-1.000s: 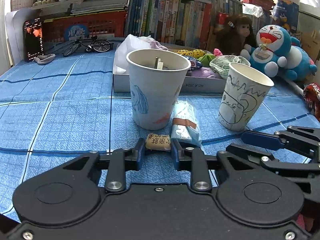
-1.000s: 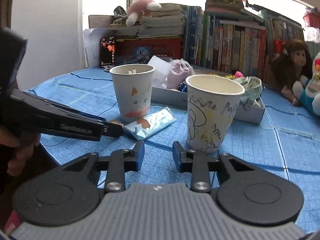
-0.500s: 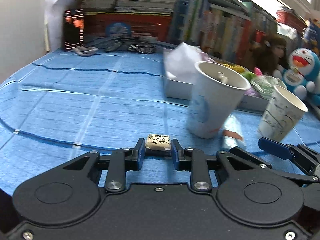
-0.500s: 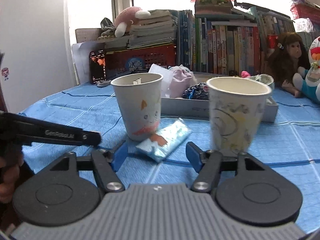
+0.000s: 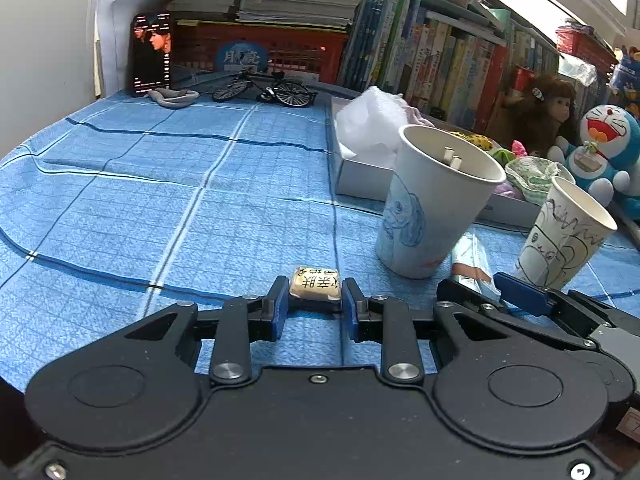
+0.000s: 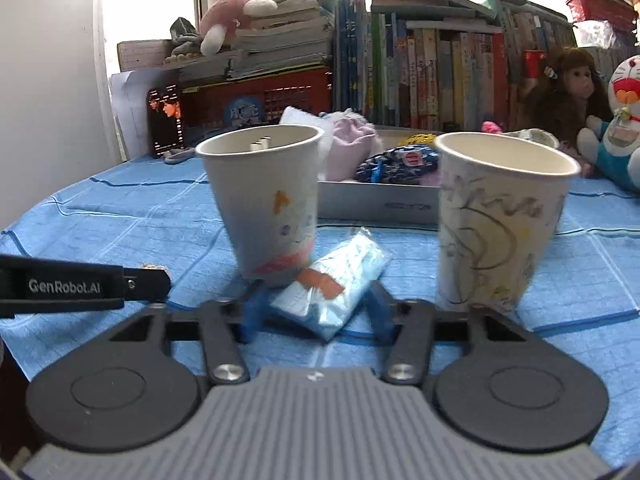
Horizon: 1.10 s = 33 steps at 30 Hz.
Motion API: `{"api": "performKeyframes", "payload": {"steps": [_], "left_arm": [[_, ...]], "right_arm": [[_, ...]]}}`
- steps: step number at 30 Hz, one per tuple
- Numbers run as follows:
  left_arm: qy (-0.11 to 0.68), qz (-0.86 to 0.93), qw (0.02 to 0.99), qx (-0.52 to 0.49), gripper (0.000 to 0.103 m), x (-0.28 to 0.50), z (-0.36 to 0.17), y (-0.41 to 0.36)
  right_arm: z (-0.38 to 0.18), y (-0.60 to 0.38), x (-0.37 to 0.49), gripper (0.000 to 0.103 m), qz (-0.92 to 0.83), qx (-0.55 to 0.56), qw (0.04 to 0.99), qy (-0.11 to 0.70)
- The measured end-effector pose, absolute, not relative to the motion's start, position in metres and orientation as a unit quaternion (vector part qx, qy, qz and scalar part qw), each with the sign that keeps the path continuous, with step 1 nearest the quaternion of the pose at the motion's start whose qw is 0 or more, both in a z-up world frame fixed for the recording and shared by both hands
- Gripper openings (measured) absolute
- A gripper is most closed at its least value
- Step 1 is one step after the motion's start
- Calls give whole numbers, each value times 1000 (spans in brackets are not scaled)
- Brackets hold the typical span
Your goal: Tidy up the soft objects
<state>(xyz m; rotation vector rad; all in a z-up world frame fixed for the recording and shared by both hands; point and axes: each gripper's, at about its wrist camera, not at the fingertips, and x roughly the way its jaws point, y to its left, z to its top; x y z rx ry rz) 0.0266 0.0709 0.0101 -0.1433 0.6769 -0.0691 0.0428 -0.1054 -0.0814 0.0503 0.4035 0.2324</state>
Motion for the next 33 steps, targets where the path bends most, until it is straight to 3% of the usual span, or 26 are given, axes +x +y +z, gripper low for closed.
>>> {"api": "performKeyframes", "payload": {"steps": [17, 21, 26, 33], "left_arm": [[329, -96, 938, -38, 27, 8, 7, 31], [319, -85, 943, -36, 39, 3, 6, 24], [303, -41, 952, -32, 44, 6, 5, 25], [302, -33, 952, -30, 47, 16, 4, 26]], "right_arm": [[-87, -156, -26, 57, 169, -44, 967, 186], [-87, -174, -33, 68, 141, -37, 972, 185], [-89, -191, -37, 82, 85, -30, 979, 181], [-92, -212, -34, 88, 32, -15, 982, 184]]}}
